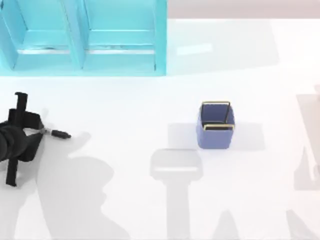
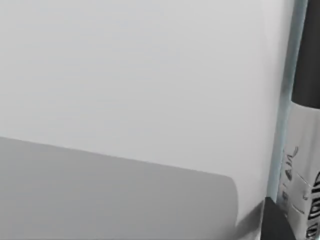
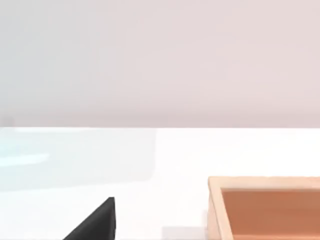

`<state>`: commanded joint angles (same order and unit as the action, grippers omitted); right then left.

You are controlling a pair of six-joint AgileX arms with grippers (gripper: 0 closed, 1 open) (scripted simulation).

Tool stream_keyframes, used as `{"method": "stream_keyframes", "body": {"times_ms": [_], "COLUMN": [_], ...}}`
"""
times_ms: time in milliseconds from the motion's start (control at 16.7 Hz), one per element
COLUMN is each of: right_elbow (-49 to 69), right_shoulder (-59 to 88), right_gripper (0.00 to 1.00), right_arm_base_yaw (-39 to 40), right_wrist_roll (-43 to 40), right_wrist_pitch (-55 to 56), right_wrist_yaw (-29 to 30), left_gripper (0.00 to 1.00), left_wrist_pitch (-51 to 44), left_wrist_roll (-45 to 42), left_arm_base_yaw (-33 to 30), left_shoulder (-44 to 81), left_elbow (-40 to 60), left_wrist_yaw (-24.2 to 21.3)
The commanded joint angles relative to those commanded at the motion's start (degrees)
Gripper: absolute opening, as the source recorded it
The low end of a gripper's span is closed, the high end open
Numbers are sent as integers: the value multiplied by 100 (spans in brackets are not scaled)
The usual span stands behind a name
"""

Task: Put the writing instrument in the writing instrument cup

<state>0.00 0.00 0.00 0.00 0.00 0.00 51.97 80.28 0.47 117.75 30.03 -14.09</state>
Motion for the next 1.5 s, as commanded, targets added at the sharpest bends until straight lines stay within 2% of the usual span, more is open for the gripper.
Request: {"method": "stream_keyframes", "body": {"times_ms": [180, 240, 420, 600, 1200, 1500], "right_elbow": [0, 0, 0, 0, 0, 0], "right_shoulder": [0, 0, 0, 0, 0, 0], "right_gripper": [100, 100, 100, 100, 100, 100], "right_arm_base_yaw": [0, 0, 0, 0, 0, 0], "right_wrist_roll": [0, 0, 0, 0, 0, 0], "right_wrist_pitch": [0, 0, 0, 0, 0, 0], "right_wrist_yaw": [0, 0, 0, 0, 0, 0], "left_gripper": [0, 0, 0, 0, 0, 0], "left_wrist_pitch": [0, -2916, -3106, -3825, -8095, -9233], "left_wrist_roll": [0, -474, -475, -492, -646, -698], "left_arm_base_yaw": [0, 147, 159, 191, 459, 555], "left_shoulder": [0, -1456, -1629, -2299, -6629, -7758], "left_elbow": [0, 235, 229, 216, 275, 198], "left_wrist_yaw": [0, 79, 73, 46, -109, -155]}}
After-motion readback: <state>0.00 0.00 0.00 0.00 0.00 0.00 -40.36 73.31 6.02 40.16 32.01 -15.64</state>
